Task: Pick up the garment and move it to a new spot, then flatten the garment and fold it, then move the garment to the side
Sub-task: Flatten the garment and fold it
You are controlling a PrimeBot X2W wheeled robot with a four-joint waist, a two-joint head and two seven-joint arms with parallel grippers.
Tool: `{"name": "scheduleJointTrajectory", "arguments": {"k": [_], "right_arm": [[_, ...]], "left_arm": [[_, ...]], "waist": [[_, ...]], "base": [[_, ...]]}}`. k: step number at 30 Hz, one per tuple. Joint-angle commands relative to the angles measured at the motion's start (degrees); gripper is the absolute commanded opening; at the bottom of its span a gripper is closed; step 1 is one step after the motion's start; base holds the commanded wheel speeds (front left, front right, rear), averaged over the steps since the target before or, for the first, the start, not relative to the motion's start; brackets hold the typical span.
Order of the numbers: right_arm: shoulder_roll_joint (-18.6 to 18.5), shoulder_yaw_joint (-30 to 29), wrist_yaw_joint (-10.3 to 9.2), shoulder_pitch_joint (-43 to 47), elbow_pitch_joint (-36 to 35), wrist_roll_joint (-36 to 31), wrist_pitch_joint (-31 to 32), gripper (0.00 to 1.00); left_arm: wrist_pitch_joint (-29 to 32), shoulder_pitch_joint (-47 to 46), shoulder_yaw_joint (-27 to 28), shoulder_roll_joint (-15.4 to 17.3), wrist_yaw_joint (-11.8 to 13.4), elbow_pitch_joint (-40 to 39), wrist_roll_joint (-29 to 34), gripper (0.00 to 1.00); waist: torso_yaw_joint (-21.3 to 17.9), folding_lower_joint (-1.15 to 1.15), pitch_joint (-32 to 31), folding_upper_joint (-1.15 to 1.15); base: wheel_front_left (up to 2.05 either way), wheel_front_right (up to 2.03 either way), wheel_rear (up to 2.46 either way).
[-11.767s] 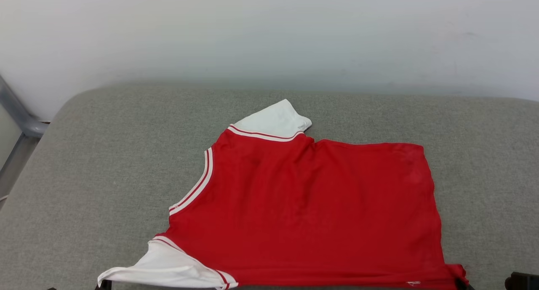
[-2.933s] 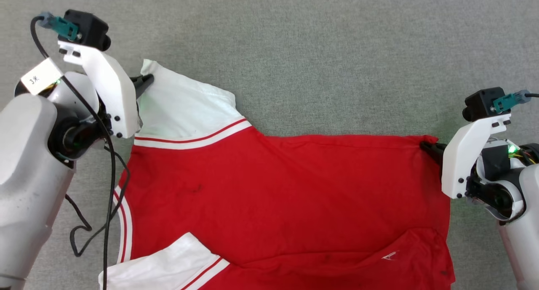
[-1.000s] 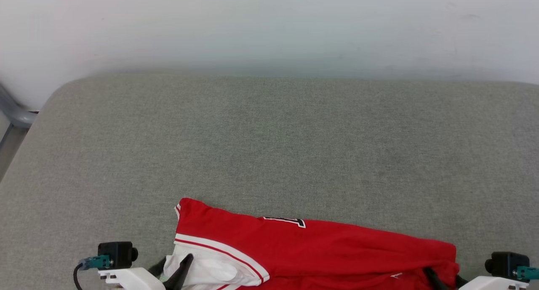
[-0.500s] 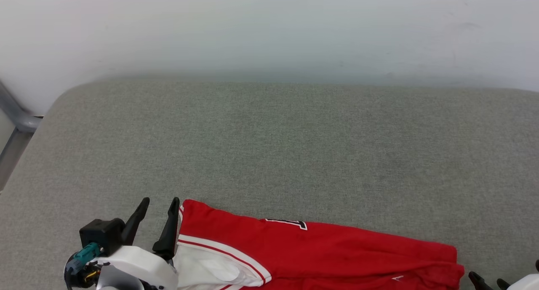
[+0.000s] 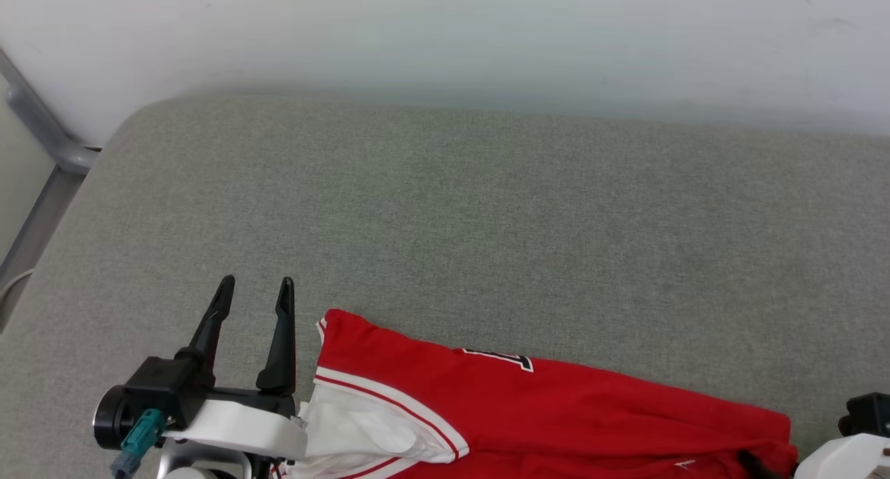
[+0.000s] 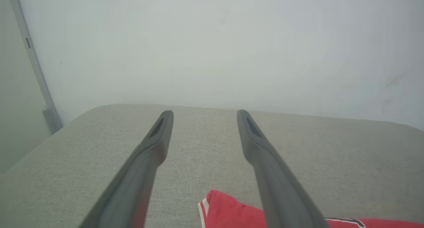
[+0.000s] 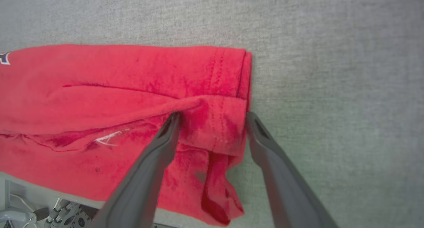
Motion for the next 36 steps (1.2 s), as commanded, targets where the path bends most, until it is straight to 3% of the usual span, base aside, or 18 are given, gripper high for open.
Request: {"name": "scheduleJointTrajectory", "arguments": {"k": [1,7,10,11,24,32,36], "right_arm": [[0.14,0.05,-0.05,-1.04,0.76,-0.03,-0.29,1.0],[1.08,2.2,-0.05,-1.3,6.12,0.03,1.32,1.0],[2.01,3.98,0.05,-1.07,7.96,0.67,2.21,0.09],[2.14,4.36,0.05,-1.15,8.37,0.95,2.36,0.0],[-3.12,3.34,-0.07,-4.57,4.73,2.64,-0.33,0.0],[-5.61,-5.08,-0.07,-3.57,4.85,1.63,1.53,0.0],[-4.71,-9.85,-0.05,-3.66,4.4,3.16,2.18,0.0]], "left_arm": [[-0.1,0.72,0.53,-0.41,-0.28,-0.43,1.02,1.0],[-0.1,0.24,1.95,-2.47,-1.78,-0.71,4.12,1.0],[-0.1,0.39,2.48,-3.42,-2.46,-0.13,4.94,1.0],[-0.11,0.57,2.69,-3.69,-2.65,0.16,5.15,1.0],[-0.11,2.73,5.28,-4.06,-4.27,2.61,8.05,1.0],[-0.11,4.05,5.15,-4.3,-4.53,3.16,8.73,1.0],[-0.11,4.47,4.97,-4.24,-4.84,3.18,8.97,1.0]], "waist": [[0.48,0.0,0.5,-0.01],[1.52,0.0,2.2,-0.01],[1.66,0.0,2.75,-0.01],[1.65,0.0,2.8,-0.01],[-0.78,0.0,-1.31,-0.01],[-2.84,0.0,-3.63,-0.01],[-3.42,0.0,-4.25,-0.01]], "base": [[0.0,0.0,0.0],[0.0,0.0,0.0],[0.0,0.0,0.0],[0.0,0.0,0.0],[0.0,0.0,0.0],[0.0,0.0,0.0],[0.0,0.0,0.0]]}}
